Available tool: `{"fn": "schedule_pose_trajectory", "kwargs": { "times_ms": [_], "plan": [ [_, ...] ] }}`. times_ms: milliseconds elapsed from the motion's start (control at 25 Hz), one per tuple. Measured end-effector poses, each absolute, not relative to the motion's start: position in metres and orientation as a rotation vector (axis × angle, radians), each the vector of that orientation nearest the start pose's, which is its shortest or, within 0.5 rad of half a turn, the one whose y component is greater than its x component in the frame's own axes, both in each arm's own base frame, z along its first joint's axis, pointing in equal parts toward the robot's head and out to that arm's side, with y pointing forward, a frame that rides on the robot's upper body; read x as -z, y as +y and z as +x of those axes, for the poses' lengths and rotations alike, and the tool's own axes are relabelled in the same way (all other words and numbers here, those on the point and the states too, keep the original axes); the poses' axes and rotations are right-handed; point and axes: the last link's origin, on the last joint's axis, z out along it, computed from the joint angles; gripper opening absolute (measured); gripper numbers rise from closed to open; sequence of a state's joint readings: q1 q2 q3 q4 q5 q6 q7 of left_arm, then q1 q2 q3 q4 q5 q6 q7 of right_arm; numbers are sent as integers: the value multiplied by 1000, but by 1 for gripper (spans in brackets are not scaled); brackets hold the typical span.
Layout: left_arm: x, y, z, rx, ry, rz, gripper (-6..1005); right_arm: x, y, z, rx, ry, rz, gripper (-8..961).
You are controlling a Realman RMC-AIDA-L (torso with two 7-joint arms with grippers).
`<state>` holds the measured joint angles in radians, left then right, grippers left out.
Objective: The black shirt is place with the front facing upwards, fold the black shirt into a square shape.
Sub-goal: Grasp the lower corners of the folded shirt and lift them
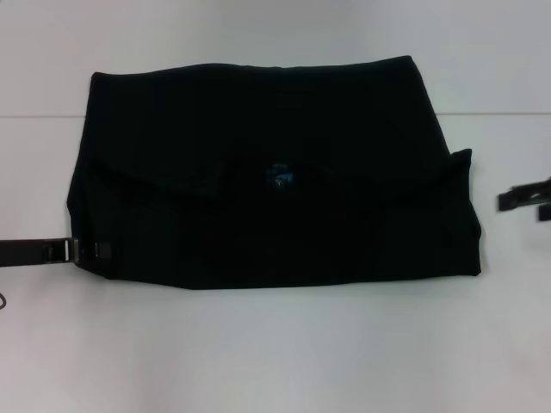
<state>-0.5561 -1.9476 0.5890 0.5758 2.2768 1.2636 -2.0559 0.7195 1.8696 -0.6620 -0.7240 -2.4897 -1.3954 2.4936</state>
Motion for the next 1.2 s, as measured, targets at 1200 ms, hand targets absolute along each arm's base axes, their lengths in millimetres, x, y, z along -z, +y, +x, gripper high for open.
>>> {"fn": "schedule_pose_trajectory", "kwargs": {
  "times_ms": [1200],
  "plan": [
    [-44,359,-335,388,-1534,-2213,26,-13,404,279,-21,1661,-2200,736]
  ]
}}
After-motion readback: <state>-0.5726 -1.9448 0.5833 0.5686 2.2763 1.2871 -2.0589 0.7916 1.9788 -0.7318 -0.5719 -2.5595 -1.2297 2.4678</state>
